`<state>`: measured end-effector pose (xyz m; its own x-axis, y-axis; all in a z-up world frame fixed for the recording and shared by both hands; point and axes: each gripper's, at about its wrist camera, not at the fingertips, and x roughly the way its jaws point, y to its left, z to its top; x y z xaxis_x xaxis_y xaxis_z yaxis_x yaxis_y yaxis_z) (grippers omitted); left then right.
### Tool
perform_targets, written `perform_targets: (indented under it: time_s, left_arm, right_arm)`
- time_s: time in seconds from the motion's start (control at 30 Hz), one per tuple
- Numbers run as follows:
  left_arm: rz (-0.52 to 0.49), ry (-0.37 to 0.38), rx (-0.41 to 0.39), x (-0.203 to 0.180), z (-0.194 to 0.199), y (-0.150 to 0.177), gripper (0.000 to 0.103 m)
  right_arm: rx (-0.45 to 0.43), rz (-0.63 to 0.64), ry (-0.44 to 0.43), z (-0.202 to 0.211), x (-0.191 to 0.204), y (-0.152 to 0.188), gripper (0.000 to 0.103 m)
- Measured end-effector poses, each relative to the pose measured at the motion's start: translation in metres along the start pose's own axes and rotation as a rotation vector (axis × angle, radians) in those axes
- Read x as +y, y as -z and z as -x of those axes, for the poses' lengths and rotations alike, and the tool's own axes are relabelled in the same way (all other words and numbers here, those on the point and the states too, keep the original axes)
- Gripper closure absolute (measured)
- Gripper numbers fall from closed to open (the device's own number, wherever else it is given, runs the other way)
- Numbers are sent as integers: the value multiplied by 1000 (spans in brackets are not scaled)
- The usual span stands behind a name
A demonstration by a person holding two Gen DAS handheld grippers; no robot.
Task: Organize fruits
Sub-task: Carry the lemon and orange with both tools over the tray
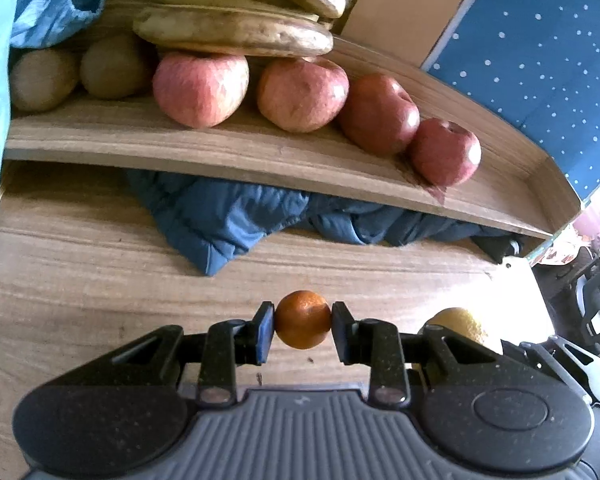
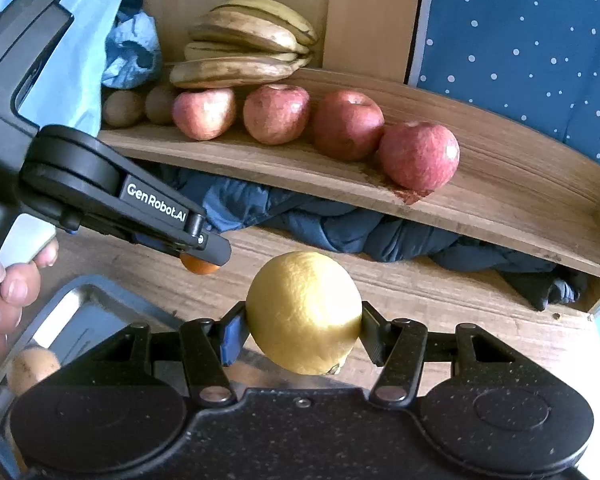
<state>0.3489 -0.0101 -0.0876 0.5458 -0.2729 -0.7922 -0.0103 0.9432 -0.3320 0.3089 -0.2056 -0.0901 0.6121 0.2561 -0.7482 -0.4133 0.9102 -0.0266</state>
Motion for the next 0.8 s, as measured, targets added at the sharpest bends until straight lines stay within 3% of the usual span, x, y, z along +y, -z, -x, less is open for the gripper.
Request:
perform_targets:
  time_s: [0.37,0.8]
  left_arm:
    - [-18,-4,28,-2,20,30,69]
    - [-29,-11,61,-5,28,43,69]
  right_arm:
    - [20,-1,-18,18,4,24,44]
    - [52,-6,-37,29,4,47,44]
